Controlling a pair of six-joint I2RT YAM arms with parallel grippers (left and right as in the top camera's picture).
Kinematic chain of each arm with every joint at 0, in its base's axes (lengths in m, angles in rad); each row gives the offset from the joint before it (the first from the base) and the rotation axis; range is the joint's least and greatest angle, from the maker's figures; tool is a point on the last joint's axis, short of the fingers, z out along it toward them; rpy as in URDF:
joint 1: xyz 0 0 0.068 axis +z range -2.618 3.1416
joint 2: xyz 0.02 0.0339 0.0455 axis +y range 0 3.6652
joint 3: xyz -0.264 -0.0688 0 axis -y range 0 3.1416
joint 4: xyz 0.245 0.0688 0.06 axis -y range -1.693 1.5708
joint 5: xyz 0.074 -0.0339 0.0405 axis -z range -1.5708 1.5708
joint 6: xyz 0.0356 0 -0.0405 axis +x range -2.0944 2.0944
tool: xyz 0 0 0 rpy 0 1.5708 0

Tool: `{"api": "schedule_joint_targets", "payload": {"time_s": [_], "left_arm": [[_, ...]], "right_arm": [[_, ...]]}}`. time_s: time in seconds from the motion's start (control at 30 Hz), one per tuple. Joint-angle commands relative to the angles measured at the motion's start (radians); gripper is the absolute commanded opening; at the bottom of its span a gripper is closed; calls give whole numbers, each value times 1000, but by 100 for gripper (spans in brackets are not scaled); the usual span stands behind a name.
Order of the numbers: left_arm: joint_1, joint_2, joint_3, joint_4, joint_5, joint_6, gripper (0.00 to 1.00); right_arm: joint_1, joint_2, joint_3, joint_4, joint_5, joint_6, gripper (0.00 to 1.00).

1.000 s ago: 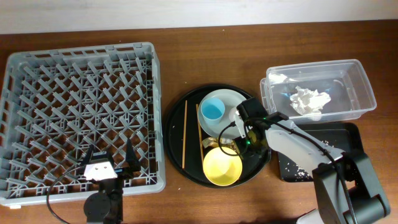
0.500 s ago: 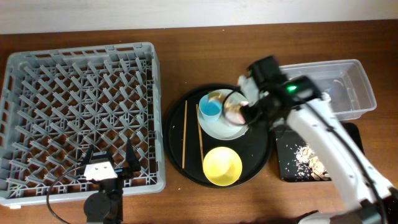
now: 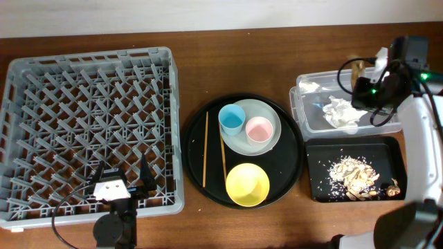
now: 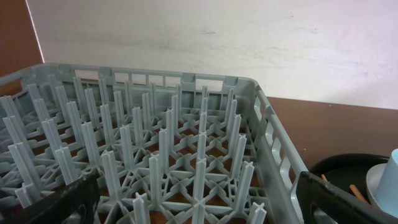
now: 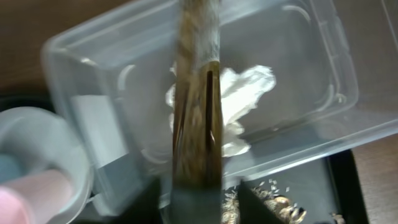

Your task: Sort waste into correct bins and load items into the dishwasher rack

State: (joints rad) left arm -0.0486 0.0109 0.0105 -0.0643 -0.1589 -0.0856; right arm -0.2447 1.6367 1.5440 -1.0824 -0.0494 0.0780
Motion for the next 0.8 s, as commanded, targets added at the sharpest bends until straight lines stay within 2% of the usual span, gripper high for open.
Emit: {"api": "schedule_joint_targets", "payload": {"time_s": [0.0, 0.07, 0.17, 0.27, 0.4, 0.47, 0.6, 0.77], "left_arm": [[-3, -4, -1, 0, -10, 16, 100], [-3, -4, -1, 56, -3, 11, 99], [-3, -4, 48, 120, 118, 11, 99], [-3, 21, 202, -48, 187, -15, 99], [-3, 161, 442, -282, 276, -14, 99], [-3, 304, 610, -434, 338, -14, 99], [-3, 610, 937, -736, 408, -13, 99], [-3, 951, 1310, -1002, 425, -14, 99]], "right_arm": [[-25, 50, 12, 14, -40, 9, 74], [-26, 44, 22, 17, -118, 8, 75], [-17, 11, 87, -10, -180, -48, 78], [22, -27, 155, -90, -237, -108, 78], [137, -40, 175, -213, -336, -233, 72], [226, -36, 162, -257, -334, -263, 66], [412, -24, 122, -251, -294, -261, 47], [595, -24, -5, -138, -160, -210, 46]]}}
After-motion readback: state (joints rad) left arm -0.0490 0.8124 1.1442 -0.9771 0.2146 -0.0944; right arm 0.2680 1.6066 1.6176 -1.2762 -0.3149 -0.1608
